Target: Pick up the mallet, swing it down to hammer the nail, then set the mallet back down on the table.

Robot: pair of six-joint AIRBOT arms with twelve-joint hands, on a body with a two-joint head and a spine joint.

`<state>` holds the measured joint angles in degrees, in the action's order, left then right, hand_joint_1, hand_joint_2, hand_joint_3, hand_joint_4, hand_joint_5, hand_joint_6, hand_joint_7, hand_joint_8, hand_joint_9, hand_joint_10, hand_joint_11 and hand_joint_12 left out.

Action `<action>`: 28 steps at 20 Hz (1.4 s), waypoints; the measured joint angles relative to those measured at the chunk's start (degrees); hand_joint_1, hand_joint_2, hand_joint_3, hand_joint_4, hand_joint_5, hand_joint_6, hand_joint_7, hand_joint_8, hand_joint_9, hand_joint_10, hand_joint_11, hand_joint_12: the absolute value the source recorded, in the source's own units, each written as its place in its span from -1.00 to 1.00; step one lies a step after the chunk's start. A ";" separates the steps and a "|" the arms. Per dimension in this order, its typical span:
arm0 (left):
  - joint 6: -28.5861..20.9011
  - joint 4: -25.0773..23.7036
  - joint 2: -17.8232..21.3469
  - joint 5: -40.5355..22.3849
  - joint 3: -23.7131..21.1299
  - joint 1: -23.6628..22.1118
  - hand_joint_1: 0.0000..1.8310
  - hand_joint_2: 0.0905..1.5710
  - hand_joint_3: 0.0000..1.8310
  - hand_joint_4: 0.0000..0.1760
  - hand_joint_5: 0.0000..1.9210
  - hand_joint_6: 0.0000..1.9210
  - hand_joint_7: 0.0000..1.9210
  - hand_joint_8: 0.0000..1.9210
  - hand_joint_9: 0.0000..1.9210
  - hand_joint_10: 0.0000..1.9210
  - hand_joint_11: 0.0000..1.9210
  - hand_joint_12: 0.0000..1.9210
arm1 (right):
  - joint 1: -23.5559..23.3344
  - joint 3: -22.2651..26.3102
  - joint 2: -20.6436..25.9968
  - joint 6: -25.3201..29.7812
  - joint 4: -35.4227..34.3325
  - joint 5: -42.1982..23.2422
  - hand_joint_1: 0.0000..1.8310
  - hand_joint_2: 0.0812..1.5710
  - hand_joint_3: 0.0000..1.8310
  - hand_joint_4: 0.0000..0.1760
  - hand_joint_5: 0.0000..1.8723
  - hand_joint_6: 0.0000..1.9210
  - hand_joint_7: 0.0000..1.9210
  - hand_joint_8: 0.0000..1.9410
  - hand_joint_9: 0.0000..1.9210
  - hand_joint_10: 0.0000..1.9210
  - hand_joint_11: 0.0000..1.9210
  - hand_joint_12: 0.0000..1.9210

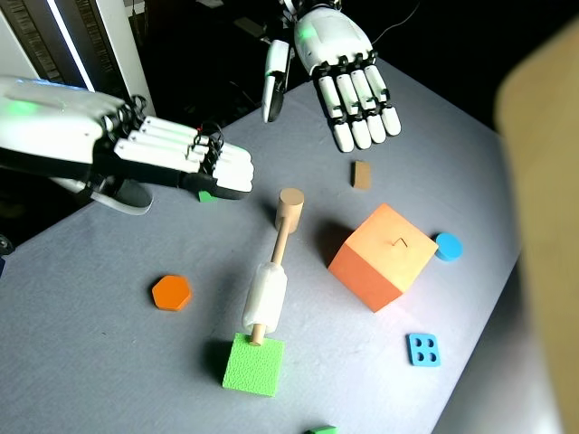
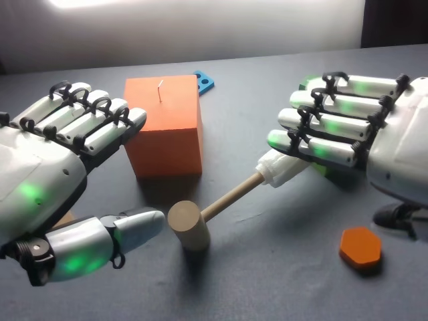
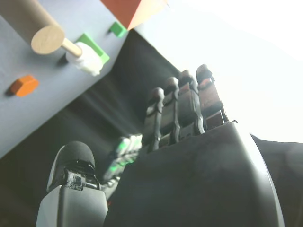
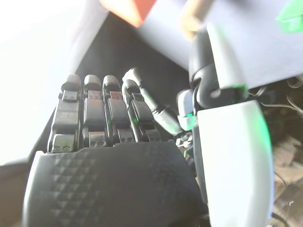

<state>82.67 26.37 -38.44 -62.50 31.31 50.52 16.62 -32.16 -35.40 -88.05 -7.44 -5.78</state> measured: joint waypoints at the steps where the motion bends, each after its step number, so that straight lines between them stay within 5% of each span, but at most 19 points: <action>1: -1.25 -0.66 0.00 0.39 0.66 0.24 -1.00 0.49 -1.00 -1.00 -0.85 -1.00 -0.83 -1.00 -0.87 -1.00 -1.00 -0.83 | -2.01 -1.14 -0.37 2.54 0.00 4.39 0.48 0.19 -1.00 -1.00 -0.88 -0.99 -0.93 -1.00 -0.95 -0.99 -1.00 -0.34; 4: -9.68 -7.72 -1.09 4.59 5.16 0.74 -1.00 0.48 -1.00 -1.00 -0.86 -1.00 -0.88 -1.00 -0.93 -1.00 -1.00 -0.91 | -7.87 -3.17 -0.76 7.06 0.39 17.40 0.47 0.17 -1.00 -1.00 -0.87 -1.00 -0.92 -1.00 -0.92 -0.99 -1.00 -0.26; 5: -15.89 -14.32 -2.51 7.32 8.48 0.72 -1.00 0.48 -1.00 -1.00 -0.88 -1.00 -0.90 -1.00 -0.94 -1.00 -1.00 -0.96 | -10.27 -3.17 -1.16 8.02 0.39 18.71 0.45 0.16 -1.00 -1.00 -0.86 -1.00 -0.91 -1.00 -0.92 -0.99 -1.00 -0.27; 7: -18.10 -16.65 -3.23 8.09 10.10 0.74 -1.00 0.49 -1.00 -1.00 -0.88 -1.00 -0.89 -1.00 -0.94 -1.00 -1.00 -0.99 | -11.52 -3.78 -2.73 9.73 0.44 19.34 0.46 0.17 -1.00 -1.00 -0.89 -1.00 -0.92 -1.00 -0.91 -0.99 -1.00 -0.31; 9: -19.43 -18.67 -3.39 8.04 11.45 0.92 -1.00 0.50 -1.00 -1.00 -0.88 -1.00 -0.89 -1.00 -0.94 -1.00 -0.99 -0.99 | -12.31 -4.28 -5.40 28.24 17.22 21.92 0.44 0.18 -1.00 -1.00 -0.91 -1.00 -0.93 -1.00 -0.92 -1.00 -1.00 -0.37; 10: -20.09 -19.26 -4.17 8.00 12.63 0.90 -1.00 0.50 -1.00 -1.00 -0.85 -0.99 -0.86 -0.99 -0.91 -0.99 -0.98 -0.98 | -12.52 -4.66 -7.30 44.33 33.22 24.94 0.44 0.19 -0.99 -1.00 -0.90 -1.00 -0.94 -1.00 -0.94 -1.00 -1.00 -0.43; 12: -20.28 -19.45 -4.98 8.92 14.03 0.96 -1.00 0.50 -1.00 -1.00 -0.85 -0.99 -0.86 -0.99 -0.90 -0.99 -0.97 -0.98 | -13.25 -6.88 -9.33 61.51 49.81 27.26 0.39 0.17 -1.00 -1.00 -0.88 -0.99 -0.93 -1.00 -0.92 -0.99 -1.00 -0.37; 18: -20.20 -20.37 -8.04 10.32 17.51 0.90 -1.00 0.51 -1.00 -1.00 -0.84 -0.99 -0.84 -0.99 -0.89 -0.99 -0.95 -0.96 | -13.46 -11.93 -18.58 73.35 58.12 29.94 0.44 0.19 -1.00 -1.00 -0.84 -0.99 -0.89 -0.99 -0.91 -0.99 -1.00 -0.38; 28: -20.68 -18.14 -11.87 11.08 23.80 -2.34 -1.00 0.50 -1.00 -1.00 -0.86 -1.00 -0.86 -1.00 -0.89 -1.00 -1.00 -0.82 | -9.14 -20.04 -29.99 79.38 63.54 33.81 0.40 0.18 -1.00 -1.00 -0.84 -1.00 -0.88 -1.00 -0.89 -1.00 -1.00 -0.27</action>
<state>62.00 8.23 -50.30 -51.42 55.11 48.18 7.49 -52.21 -65.39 -8.67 56.10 28.03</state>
